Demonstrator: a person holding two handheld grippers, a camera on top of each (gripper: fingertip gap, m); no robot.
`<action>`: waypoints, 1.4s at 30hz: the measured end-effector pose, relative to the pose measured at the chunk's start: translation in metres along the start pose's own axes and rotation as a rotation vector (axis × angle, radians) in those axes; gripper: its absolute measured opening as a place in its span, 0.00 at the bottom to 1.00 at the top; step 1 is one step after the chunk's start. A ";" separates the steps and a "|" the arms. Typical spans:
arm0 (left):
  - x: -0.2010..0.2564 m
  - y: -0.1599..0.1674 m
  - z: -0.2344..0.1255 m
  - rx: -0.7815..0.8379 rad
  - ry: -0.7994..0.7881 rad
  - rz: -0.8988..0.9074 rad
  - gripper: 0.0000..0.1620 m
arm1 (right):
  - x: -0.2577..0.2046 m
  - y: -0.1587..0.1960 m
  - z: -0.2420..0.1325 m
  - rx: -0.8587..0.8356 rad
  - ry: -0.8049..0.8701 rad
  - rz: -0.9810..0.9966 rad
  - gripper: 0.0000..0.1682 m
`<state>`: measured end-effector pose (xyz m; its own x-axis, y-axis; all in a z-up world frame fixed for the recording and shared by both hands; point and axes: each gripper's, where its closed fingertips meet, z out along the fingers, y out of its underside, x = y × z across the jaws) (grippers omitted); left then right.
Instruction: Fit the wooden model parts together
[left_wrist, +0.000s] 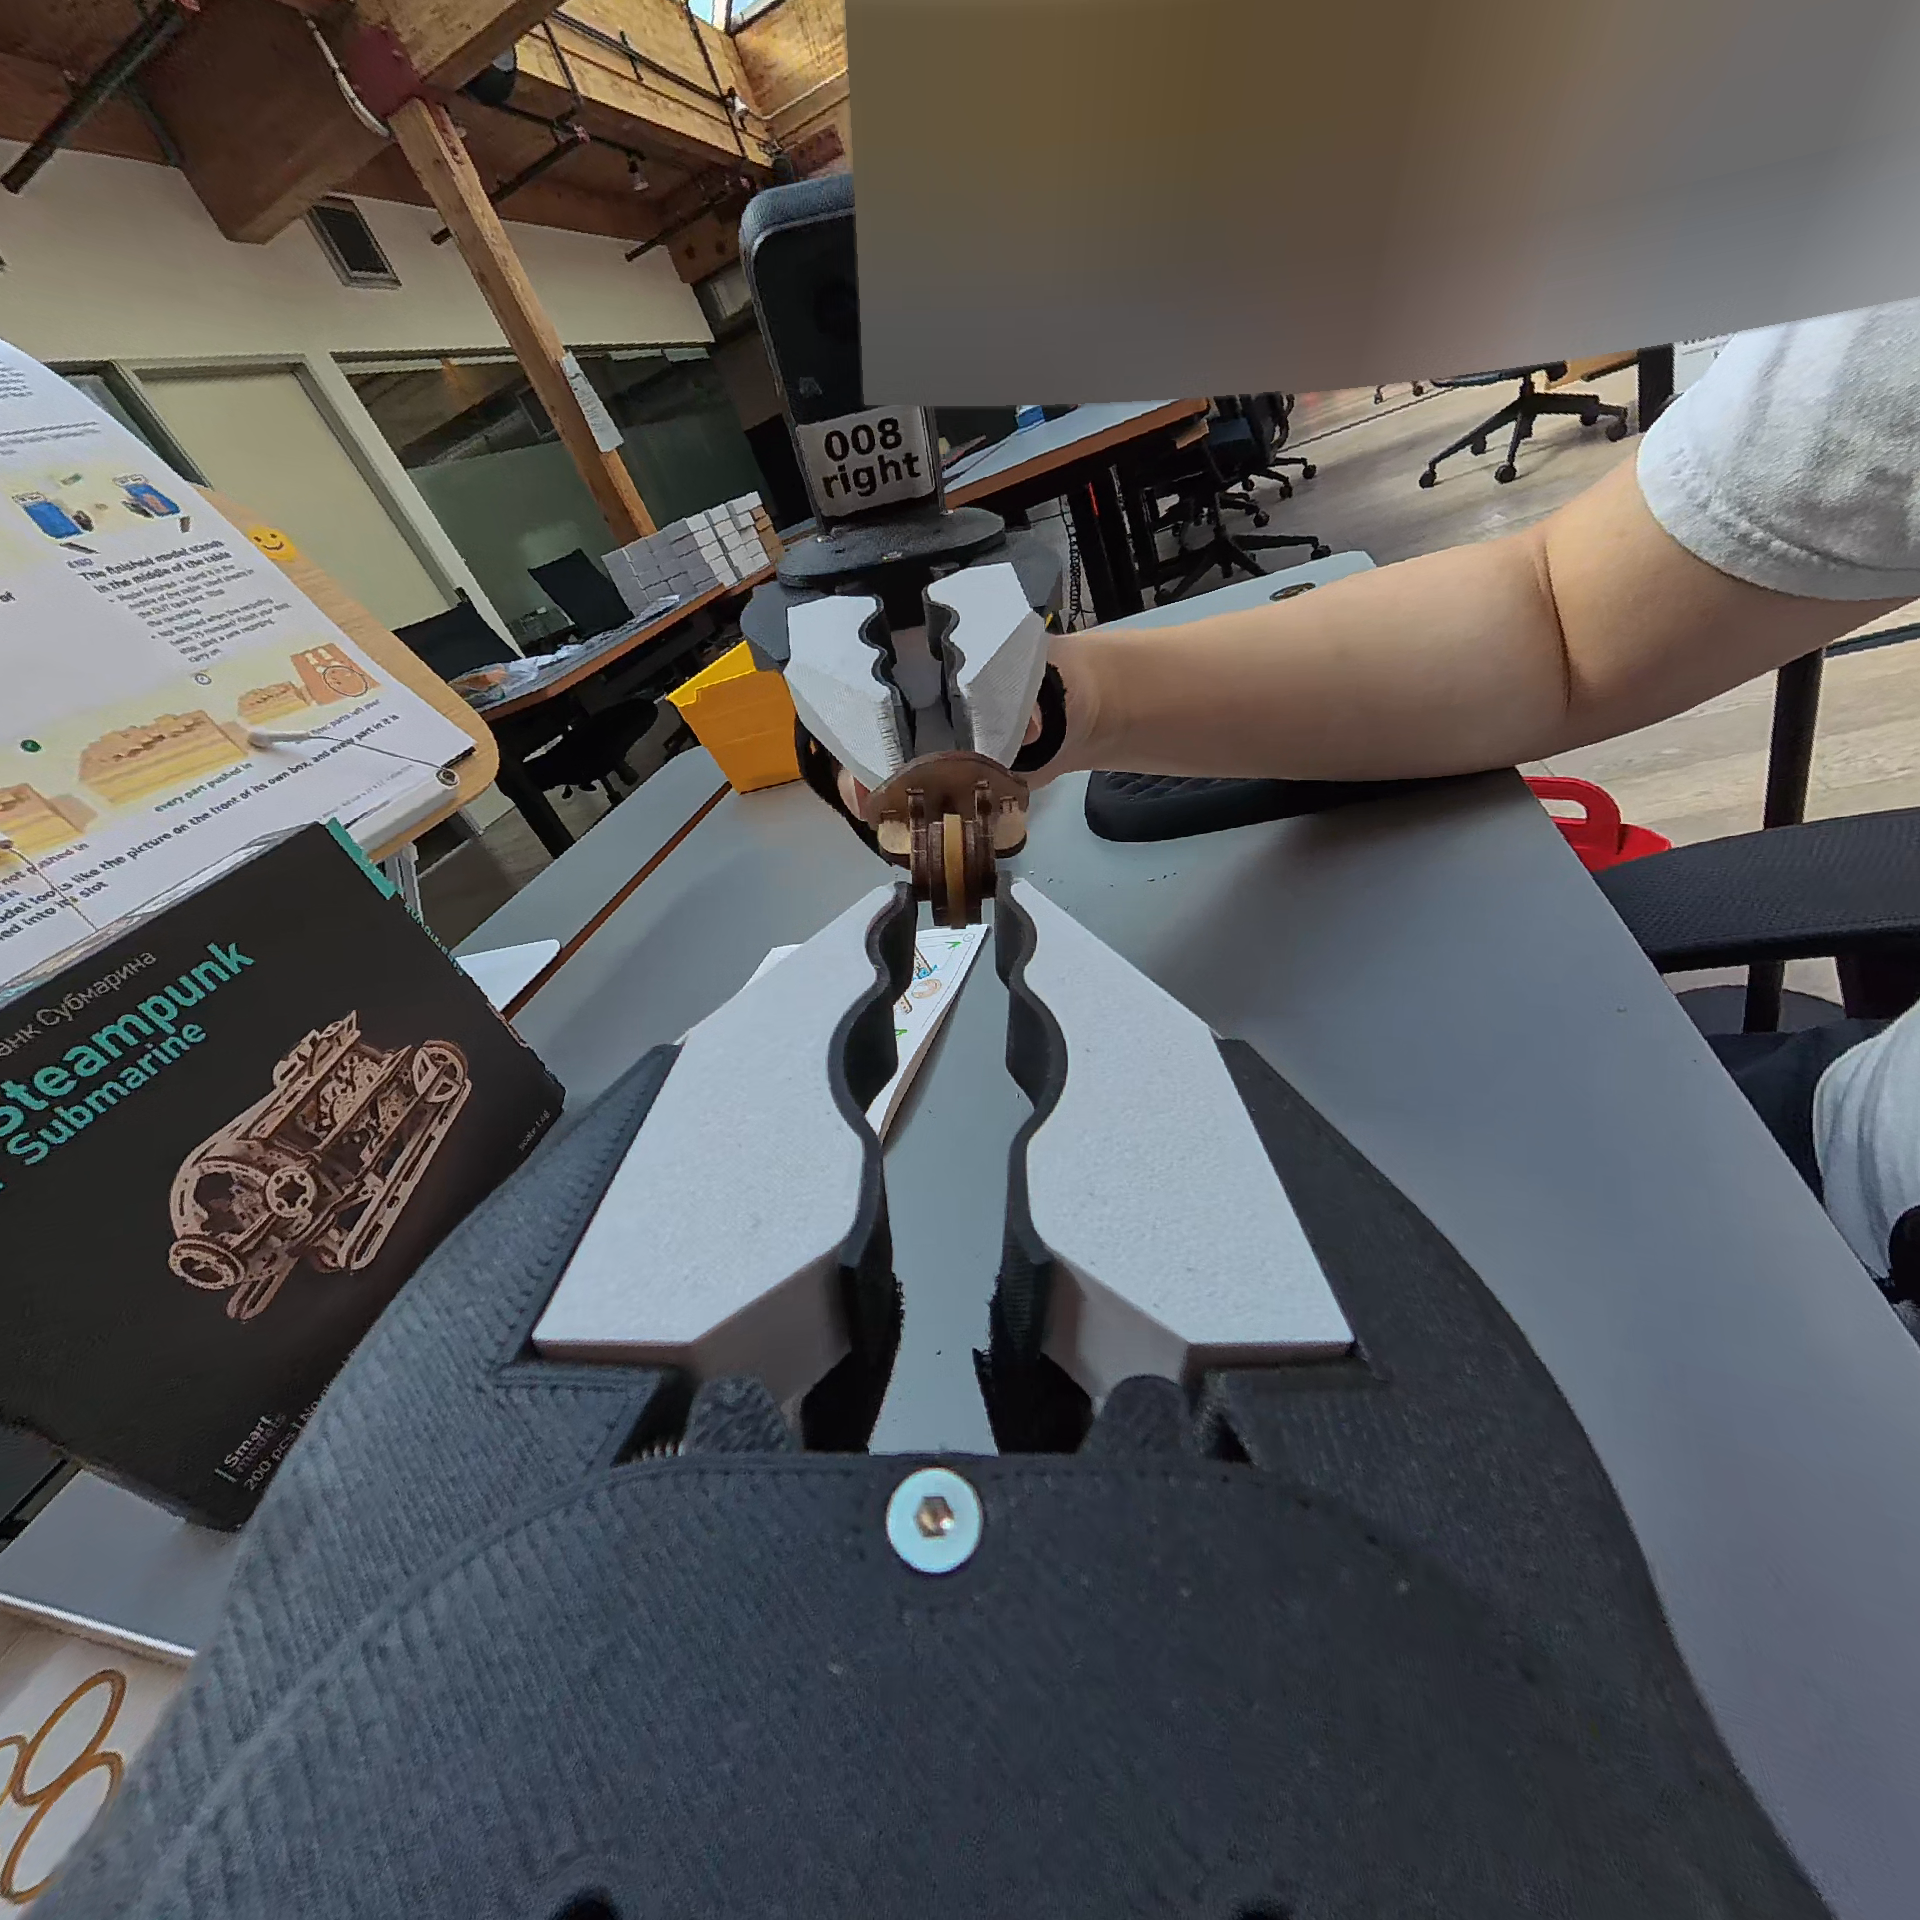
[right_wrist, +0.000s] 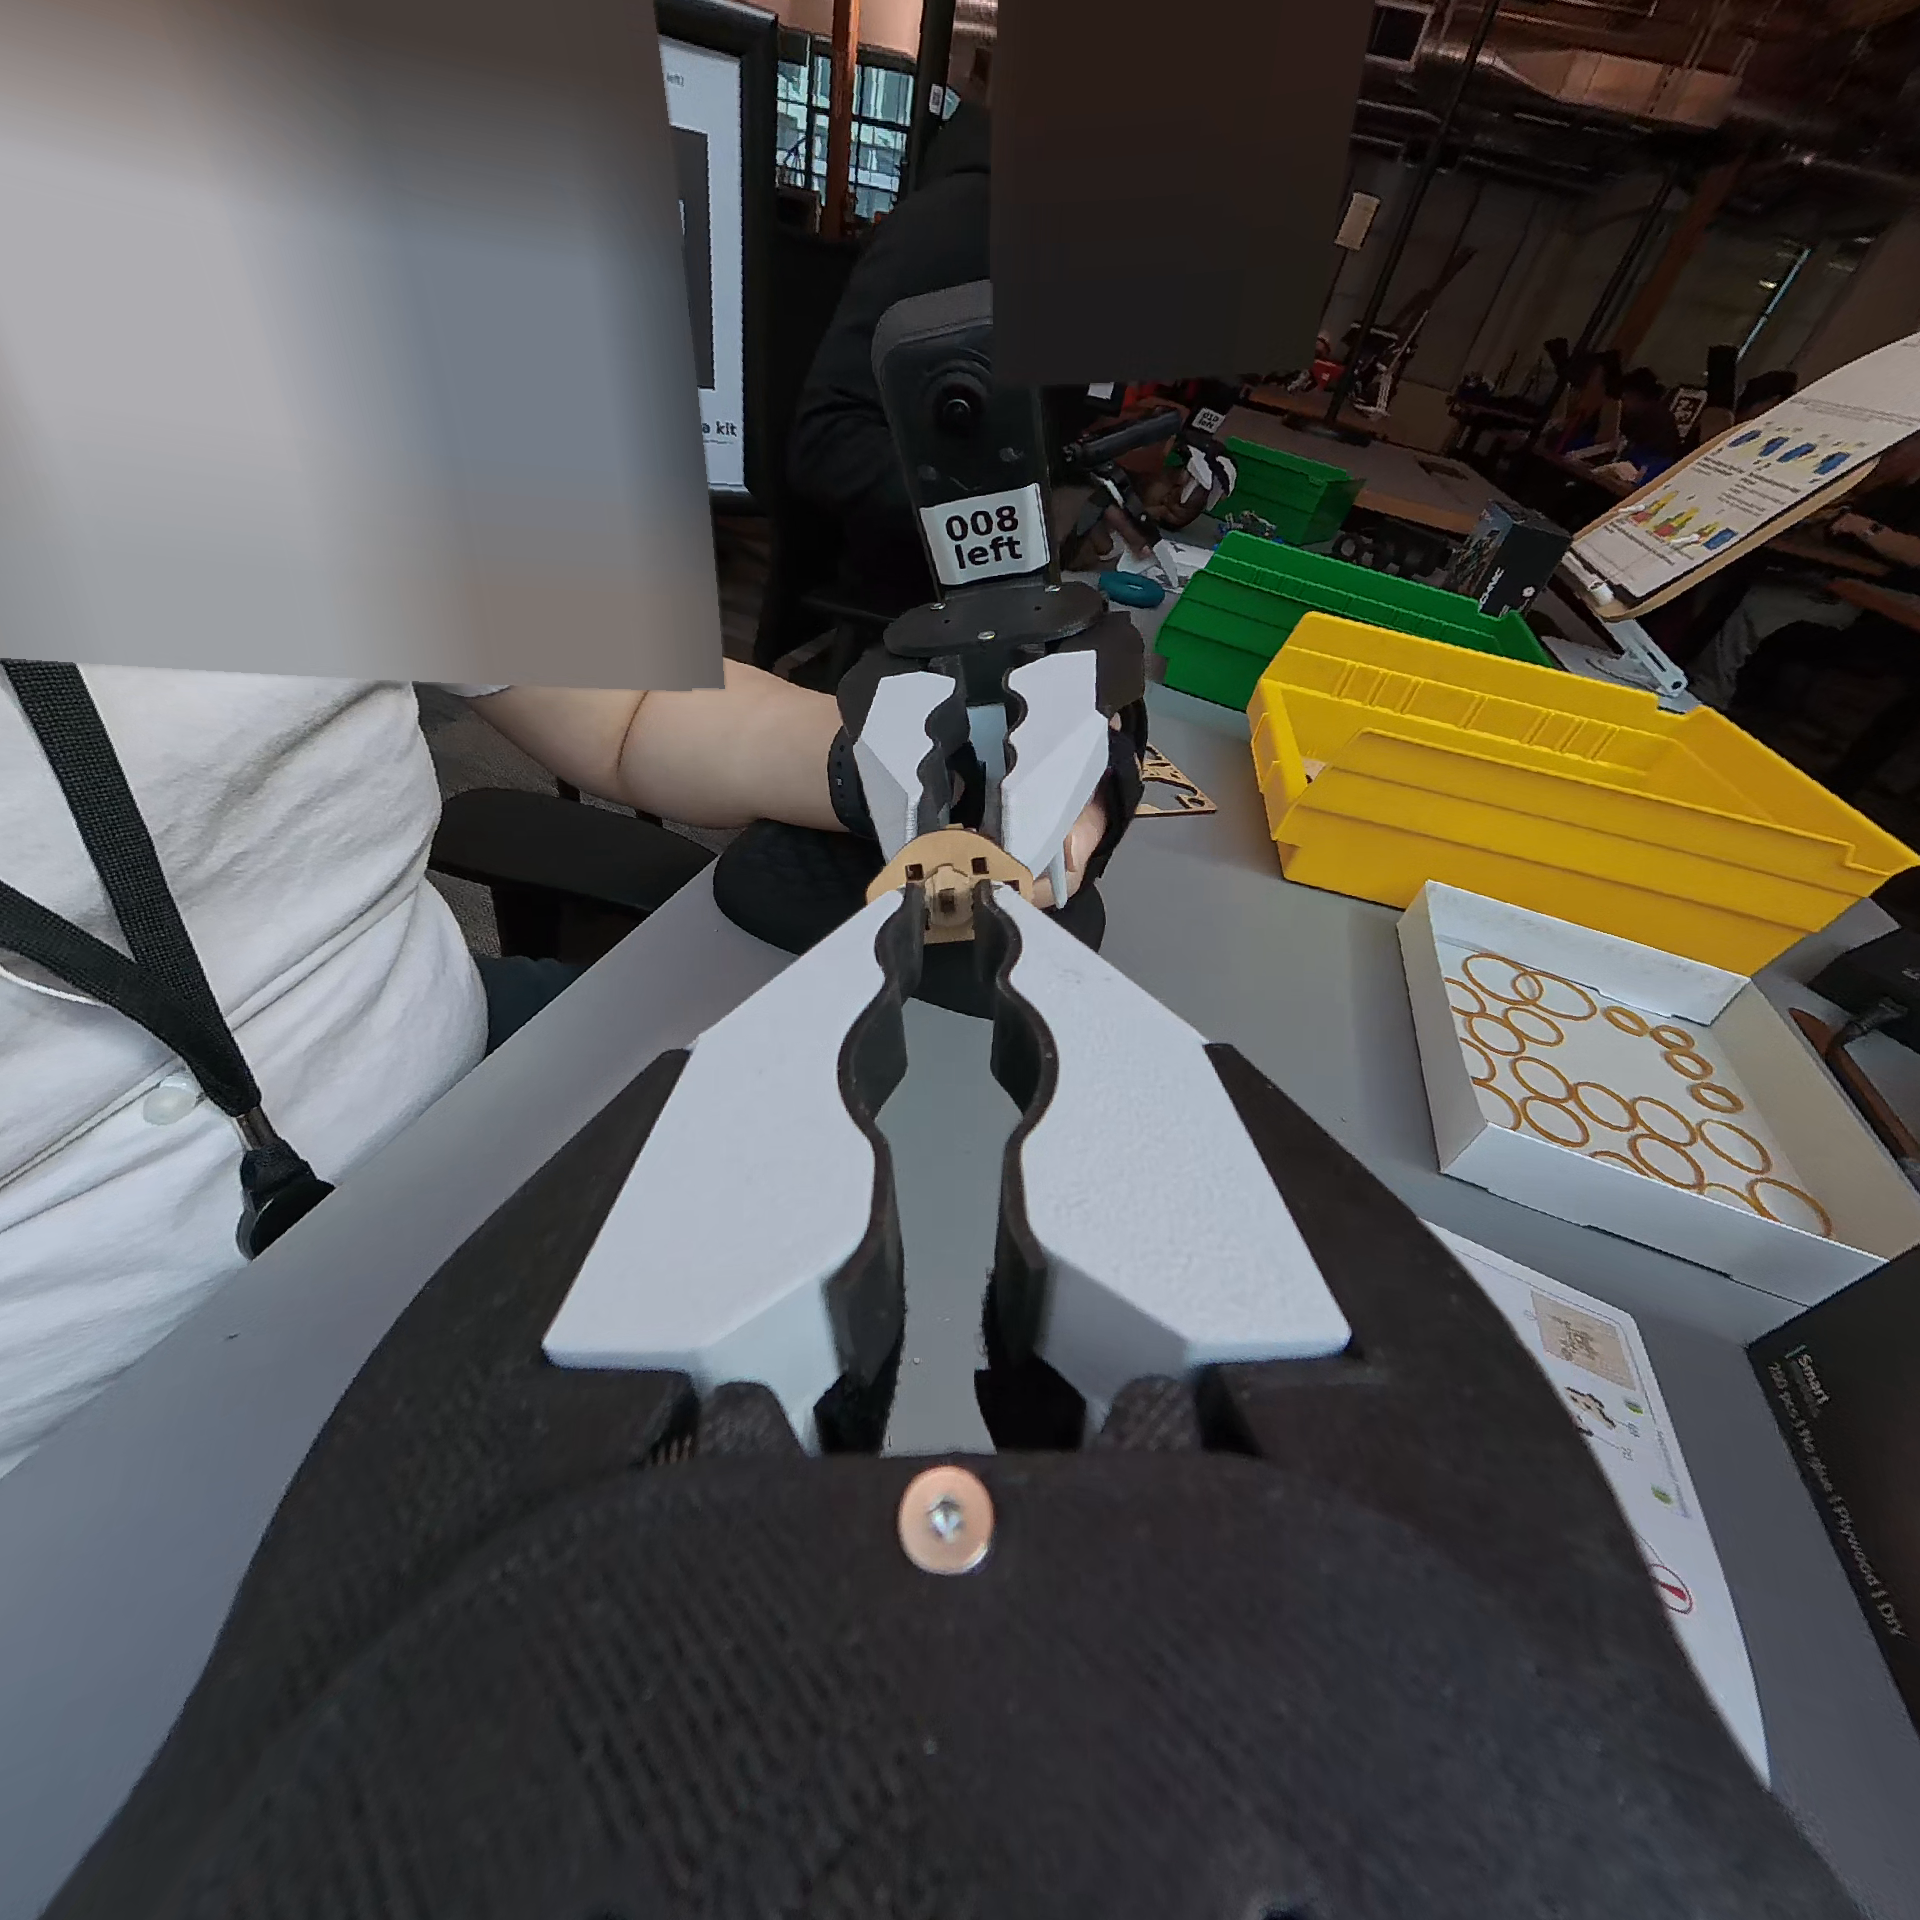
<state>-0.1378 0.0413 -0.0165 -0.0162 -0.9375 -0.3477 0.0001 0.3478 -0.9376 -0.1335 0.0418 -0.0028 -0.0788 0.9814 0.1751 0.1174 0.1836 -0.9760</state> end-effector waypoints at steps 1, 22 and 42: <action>0.001 0.000 0.000 -0.003 0.003 0.004 0.08 | -0.001 0.001 0.000 0.009 -0.013 0.013 0.05; 0.010 -0.041 -0.017 0.248 0.100 -0.088 0.08 | -0.014 -0.035 -0.005 0.352 -0.243 0.247 0.05; 0.025 -0.085 -0.052 0.567 0.178 0.033 0.08 | -0.024 -0.054 -0.007 0.381 -0.250 0.200 0.05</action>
<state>-0.1906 -0.0109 0.0552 -0.1746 -0.8924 -0.4160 0.5364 0.2681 -0.8002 -0.1308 0.0087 0.0463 -0.3321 0.9432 -0.0110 -0.2125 -0.0862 -0.9734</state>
